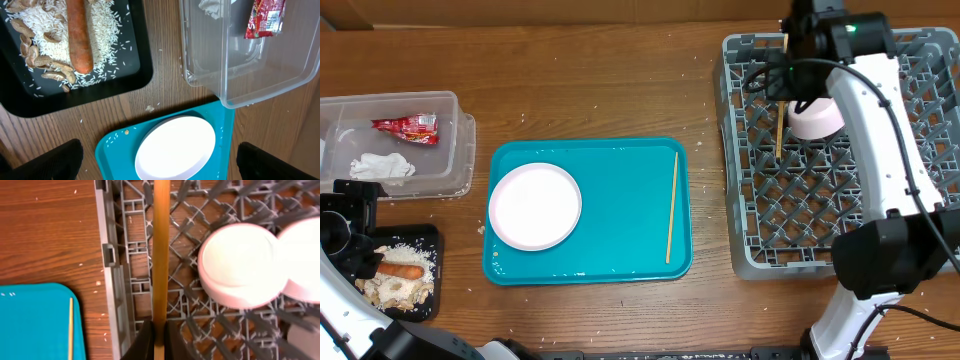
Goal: Sort waste into correct bins and load items into the dishwasher
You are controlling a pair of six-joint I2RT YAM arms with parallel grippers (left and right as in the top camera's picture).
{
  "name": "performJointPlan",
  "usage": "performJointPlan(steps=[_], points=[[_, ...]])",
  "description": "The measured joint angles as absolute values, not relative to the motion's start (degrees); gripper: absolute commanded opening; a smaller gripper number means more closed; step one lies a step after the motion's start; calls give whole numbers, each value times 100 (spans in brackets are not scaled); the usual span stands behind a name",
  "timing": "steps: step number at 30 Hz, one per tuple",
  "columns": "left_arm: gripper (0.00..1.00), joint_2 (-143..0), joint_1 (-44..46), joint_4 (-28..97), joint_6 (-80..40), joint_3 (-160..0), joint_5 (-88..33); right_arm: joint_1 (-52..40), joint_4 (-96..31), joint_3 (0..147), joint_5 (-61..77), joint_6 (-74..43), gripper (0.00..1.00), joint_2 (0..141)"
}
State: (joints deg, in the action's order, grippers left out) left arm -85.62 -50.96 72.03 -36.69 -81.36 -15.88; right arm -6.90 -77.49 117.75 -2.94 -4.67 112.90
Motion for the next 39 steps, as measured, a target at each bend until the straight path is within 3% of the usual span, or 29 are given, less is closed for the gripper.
performJointPlan(steps=[8, 12, 16, 25, 32, 39], points=[[100, -8562, -5096, 7203, -3669, -8136, -1588, -637, -7456, 11397, 152, -69, 4, 11668], [100, -8562, -5096, 7203, -3669, -8136, -1590, -696, -7446, 11373, 226, 12, 27, 11928], [100, -8562, -5096, 7203, -3669, -8136, -1590, -720, -7456, 11354, 259, -3, 32, 11966], [100, -8562, -5096, 7201, -3669, -8136, -1590, -722, -8193, 11489, 287, -209, 34, 11966], [100, -8562, -5096, 7203, -3671, -8136, -1590, -825, -8672, 11673, 1347, -403, 37, 11900], [100, -8562, -5096, 7203, -3669, -8136, -1590, -1868, -8484, 11614, 1483, -1431, 57, 11865]])
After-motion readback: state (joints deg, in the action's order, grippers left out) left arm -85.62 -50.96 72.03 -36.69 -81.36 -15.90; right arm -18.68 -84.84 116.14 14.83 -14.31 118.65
